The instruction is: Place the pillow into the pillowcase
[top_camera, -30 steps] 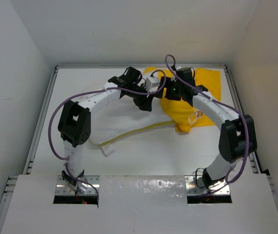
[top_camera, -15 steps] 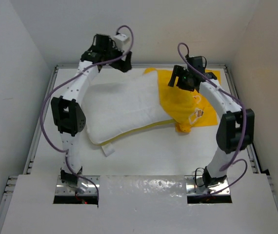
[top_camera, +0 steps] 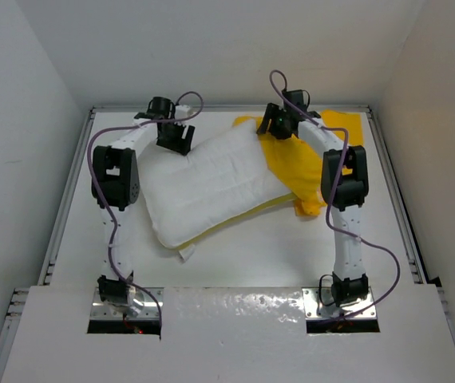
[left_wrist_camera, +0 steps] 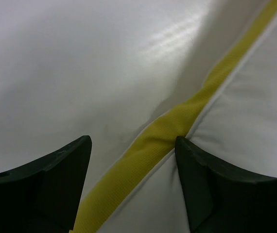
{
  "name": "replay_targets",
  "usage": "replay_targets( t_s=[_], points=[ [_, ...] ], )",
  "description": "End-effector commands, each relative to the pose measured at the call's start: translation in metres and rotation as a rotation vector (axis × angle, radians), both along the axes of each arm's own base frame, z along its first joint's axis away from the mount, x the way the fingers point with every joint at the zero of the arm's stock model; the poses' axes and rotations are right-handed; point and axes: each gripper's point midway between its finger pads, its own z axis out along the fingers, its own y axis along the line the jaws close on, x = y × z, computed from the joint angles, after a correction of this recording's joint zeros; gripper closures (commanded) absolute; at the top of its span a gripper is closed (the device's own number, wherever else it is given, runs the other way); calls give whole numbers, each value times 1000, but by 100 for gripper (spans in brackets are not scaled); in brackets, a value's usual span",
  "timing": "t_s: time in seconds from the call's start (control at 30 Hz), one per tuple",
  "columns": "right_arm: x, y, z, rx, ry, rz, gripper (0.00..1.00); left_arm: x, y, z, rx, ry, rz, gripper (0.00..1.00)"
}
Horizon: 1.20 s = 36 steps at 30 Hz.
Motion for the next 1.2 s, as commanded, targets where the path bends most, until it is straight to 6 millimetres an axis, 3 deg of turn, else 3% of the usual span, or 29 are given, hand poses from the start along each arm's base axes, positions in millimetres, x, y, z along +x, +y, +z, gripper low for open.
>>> replay_targets(
  t_s=[0.0,0.03,0.1,0.13,0.23,0.33,0.4,0.47,0.53,0.67,0.7,0.8,0.9,0.97,1.07,1.1,1.13,1.17],
  points=[
    [1,67,8,145,-27,163,40,-41,-47,11,-63,24,-202,32],
    [-12,95,6,150,-22,248,43,-58,-54,4,-79,66,-240,34],
    [-26,121,5,125,-49,365,47,-77,-70,8,-90,75,-328,37],
    [-36,143,10,130,-73,424,49,-96,-74,2,-97,115,-366,37],
    [-59,182,28,216,-130,566,53,-135,-97,8,-126,134,-524,39],
    [-80,204,41,267,-163,678,55,-157,-107,17,-167,160,-601,41],
    [-91,208,44,260,-177,732,54,-161,-107,23,-177,162,-624,42],
    [-96,205,39,253,-164,736,53,-162,-104,35,-174,164,-628,41],
    [-91,196,48,225,-188,703,49,-154,-97,59,-163,118,-628,40],
    [-73,175,77,173,-263,619,38,-121,-64,120,-128,-36,-557,33],
    [-64,164,92,155,-298,577,34,-114,-60,136,-106,-80,-554,31],
    [-49,145,128,129,-378,491,27,-99,-43,154,-9,-161,-528,23],
    [-46,135,152,88,-430,452,22,-85,-37,141,15,-168,-440,21],
    [-47,124,170,53,-457,409,22,-77,-31,119,39,-116,-366,22],
    [-67,108,168,-55,-419,363,23,-71,-19,87,55,-33,-279,24],
    [-79,114,166,-83,-414,372,23,-65,-17,81,51,-40,-256,25],
    [-91,106,143,-160,-378,366,24,-61,-8,76,41,-34,-214,27],
    [-104,107,153,-183,-404,378,24,-58,-7,67,16,-16,-170,28]
  ],
)
